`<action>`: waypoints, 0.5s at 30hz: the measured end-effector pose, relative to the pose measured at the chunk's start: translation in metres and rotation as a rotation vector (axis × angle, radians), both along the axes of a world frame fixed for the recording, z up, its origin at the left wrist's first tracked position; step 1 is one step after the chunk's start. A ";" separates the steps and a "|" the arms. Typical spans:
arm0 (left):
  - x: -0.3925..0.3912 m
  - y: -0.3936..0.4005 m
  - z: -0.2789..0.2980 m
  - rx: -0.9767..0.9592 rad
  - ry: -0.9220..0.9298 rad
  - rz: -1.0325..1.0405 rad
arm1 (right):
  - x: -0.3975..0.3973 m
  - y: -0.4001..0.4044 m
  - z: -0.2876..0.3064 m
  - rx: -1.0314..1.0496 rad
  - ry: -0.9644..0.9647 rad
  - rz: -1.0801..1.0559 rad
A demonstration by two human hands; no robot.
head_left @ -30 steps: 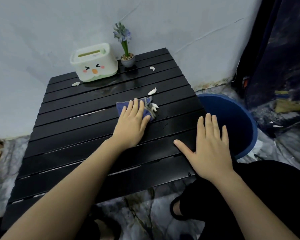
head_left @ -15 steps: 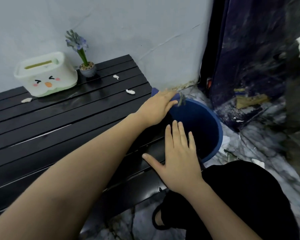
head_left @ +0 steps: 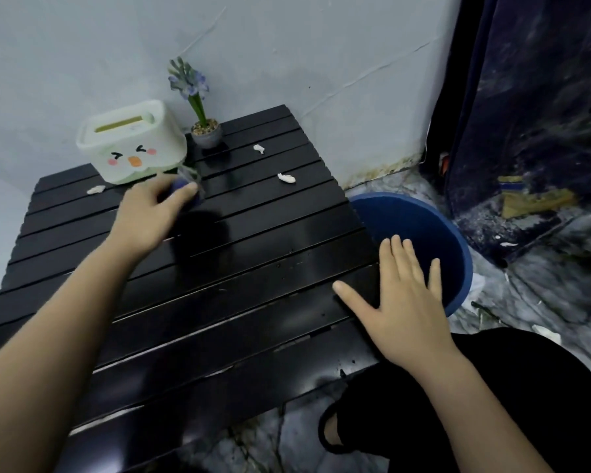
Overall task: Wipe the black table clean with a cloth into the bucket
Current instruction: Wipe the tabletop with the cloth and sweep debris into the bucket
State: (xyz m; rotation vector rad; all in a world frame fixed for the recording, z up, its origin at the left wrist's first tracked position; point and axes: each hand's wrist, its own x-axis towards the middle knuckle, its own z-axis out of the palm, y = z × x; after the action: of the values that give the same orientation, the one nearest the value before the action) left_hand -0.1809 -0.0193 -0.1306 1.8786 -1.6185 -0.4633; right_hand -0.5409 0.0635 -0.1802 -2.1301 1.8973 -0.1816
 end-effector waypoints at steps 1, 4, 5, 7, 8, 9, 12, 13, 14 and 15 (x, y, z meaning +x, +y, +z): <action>0.010 0.008 -0.010 0.100 0.021 -0.010 | 0.002 0.001 -0.001 0.010 0.020 0.001; 0.016 0.025 -0.051 0.266 -0.322 -0.046 | 0.007 0.004 -0.003 -0.010 0.069 0.002; 0.013 0.024 -0.061 0.253 -0.438 -0.030 | 0.007 0.004 -0.004 -0.016 0.082 -0.001; 0.006 0.013 -0.069 0.236 -0.500 0.006 | 0.008 0.003 -0.004 -0.031 0.101 -0.011; 0.002 0.005 -0.069 0.237 -0.505 0.005 | 0.009 0.003 -0.005 -0.035 0.109 -0.012; -0.001 -0.003 -0.069 0.240 -0.513 -0.008 | 0.010 0.003 -0.005 -0.037 0.114 -0.011; -0.022 -0.025 -0.067 0.234 -0.523 -0.087 | 0.010 0.003 -0.005 -0.035 0.113 -0.013; -0.033 -0.032 -0.066 0.222 -0.516 -0.126 | 0.011 0.003 -0.005 -0.033 0.113 -0.015; -0.047 -0.039 -0.066 0.204 -0.505 -0.175 | 0.011 0.003 -0.006 -0.030 0.114 -0.017; -0.063 -0.048 -0.065 0.180 -0.497 -0.231 | 0.011 0.002 -0.006 -0.025 0.115 -0.017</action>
State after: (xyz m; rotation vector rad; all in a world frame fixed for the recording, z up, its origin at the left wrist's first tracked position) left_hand -0.2442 -0.0669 -0.1958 2.0601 -2.1983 -0.2513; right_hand -0.5303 0.0655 -0.1860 -2.1844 1.9872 -0.0887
